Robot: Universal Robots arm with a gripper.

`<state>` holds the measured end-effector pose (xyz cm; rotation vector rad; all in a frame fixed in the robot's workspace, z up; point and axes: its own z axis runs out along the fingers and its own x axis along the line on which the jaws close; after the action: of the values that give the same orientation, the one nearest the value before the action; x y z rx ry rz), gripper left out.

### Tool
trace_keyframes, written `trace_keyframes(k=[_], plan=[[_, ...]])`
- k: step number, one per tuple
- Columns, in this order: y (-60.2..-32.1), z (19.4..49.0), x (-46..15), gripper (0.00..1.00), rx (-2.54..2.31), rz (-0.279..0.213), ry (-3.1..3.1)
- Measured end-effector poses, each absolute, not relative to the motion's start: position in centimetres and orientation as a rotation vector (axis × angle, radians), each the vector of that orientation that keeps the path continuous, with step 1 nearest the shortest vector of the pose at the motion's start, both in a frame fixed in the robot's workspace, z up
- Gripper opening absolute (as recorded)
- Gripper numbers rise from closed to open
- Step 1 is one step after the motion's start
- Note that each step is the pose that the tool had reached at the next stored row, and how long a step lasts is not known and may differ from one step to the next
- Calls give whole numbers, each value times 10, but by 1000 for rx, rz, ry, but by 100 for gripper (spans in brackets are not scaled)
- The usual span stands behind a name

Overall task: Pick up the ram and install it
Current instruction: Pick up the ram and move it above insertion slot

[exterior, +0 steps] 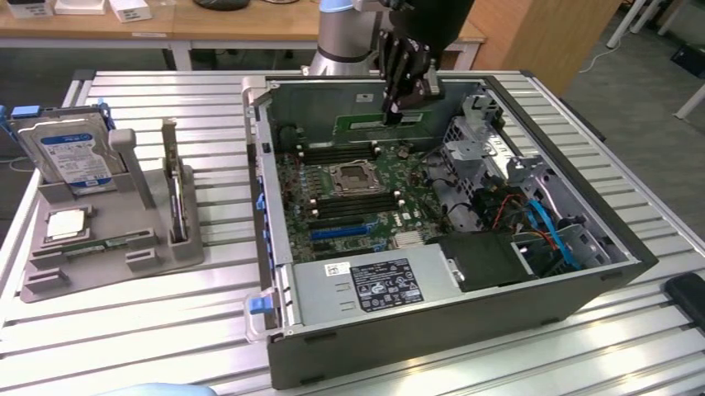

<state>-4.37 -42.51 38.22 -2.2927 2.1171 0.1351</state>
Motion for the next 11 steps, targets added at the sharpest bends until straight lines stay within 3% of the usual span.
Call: trace_keyframes(k=[11], plan=[[-414,382,-44,13,-2283,131,2124]])
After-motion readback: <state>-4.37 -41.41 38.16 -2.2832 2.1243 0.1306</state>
